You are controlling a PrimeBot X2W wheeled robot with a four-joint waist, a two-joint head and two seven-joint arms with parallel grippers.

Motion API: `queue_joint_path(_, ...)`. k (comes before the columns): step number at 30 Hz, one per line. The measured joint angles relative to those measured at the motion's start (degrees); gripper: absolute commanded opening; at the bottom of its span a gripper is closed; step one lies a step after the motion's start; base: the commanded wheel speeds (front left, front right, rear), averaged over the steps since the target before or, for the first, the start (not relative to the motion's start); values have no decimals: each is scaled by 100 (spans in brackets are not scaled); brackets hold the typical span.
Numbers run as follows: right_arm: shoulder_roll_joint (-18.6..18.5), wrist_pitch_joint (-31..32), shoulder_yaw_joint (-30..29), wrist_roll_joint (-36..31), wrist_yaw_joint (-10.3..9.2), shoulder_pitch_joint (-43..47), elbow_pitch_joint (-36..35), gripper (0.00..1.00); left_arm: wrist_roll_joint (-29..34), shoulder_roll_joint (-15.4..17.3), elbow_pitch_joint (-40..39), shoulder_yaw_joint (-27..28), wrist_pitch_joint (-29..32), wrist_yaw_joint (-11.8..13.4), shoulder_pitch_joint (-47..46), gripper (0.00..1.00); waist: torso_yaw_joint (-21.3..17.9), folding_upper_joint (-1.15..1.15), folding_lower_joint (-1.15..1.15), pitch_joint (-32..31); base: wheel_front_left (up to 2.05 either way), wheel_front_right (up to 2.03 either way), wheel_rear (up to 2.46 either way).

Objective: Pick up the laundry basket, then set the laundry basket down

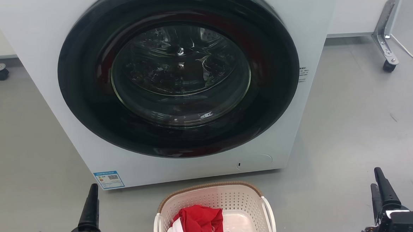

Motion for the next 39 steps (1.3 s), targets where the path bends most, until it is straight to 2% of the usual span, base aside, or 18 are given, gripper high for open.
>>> queue_joint_path(6, -160, -132, 162, -628, -15, -58, -47, 100, 561, 137, -102, -192, -129, 34, -111, 100, 3, 0, 0, -12, 0, 0, 0)
queue_joint_path(27, -708, -576, 943, -3025, -461, -231, -397, 100, 2763, 683, -533, -1020, -591, 531, -215, 100, 11, 0, 0, -87, 0, 0, 0)
queue_joint_path(39, -823, -821, 1251, -3965, -624, -228, -400, 100, 3712, 855, -689, -1339, -818, 753, -209, 100, 21, 0, 0, -102, 0, 0, 0)
